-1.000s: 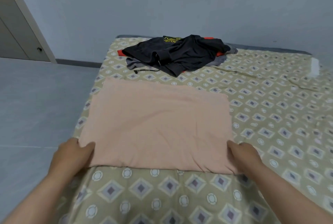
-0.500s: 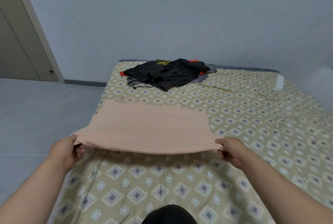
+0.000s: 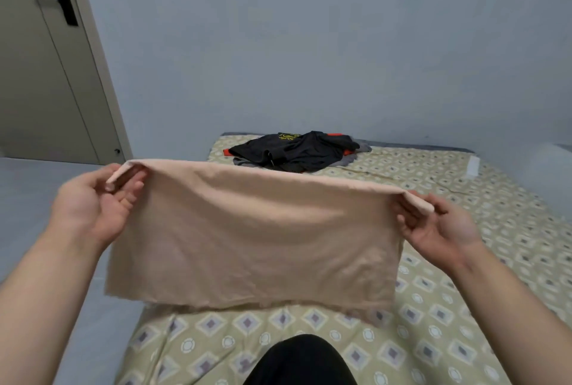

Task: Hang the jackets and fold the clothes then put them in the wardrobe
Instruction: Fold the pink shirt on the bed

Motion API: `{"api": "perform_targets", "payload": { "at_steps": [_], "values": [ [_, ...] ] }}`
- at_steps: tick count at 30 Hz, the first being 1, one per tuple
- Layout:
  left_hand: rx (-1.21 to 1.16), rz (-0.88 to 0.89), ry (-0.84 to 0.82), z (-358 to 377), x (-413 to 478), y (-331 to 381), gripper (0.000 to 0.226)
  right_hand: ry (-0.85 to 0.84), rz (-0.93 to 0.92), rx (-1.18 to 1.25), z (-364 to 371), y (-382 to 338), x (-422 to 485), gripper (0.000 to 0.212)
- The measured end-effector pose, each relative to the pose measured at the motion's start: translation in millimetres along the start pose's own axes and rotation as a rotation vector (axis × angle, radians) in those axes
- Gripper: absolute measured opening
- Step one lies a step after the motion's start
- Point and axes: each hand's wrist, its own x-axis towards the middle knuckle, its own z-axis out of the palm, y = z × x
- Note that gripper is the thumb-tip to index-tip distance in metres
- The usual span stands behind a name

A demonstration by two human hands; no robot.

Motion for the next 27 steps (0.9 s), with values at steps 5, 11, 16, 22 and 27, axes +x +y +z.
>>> {"api": "perform_targets", "payload": {
  "at_steps": [5,11,16,22,27],
  "values": [
    [-0.017,-0.007,-0.092,1,3,1,0.059,-0.018,0.017,0.066,3,2,11,0.06],
    [0.089,-0.182,0.024,-19,38,-44,0.062,0.029,0.128,-0.03,4,37,50,0.034],
    [0.211,-0.326,0.108,-37,84,-87,0.026,0.109,0.193,-0.158,1,70,94,0.045],
    [0.197,-0.34,0.06,-40,133,-114,0.039,0.066,0.214,-0.353,8,93,147,0.043],
    [0.737,-0.243,-0.017,-67,119,-169,0.041,-0.046,0.19,-0.964,-23,142,152,0.061]
  ]
}}
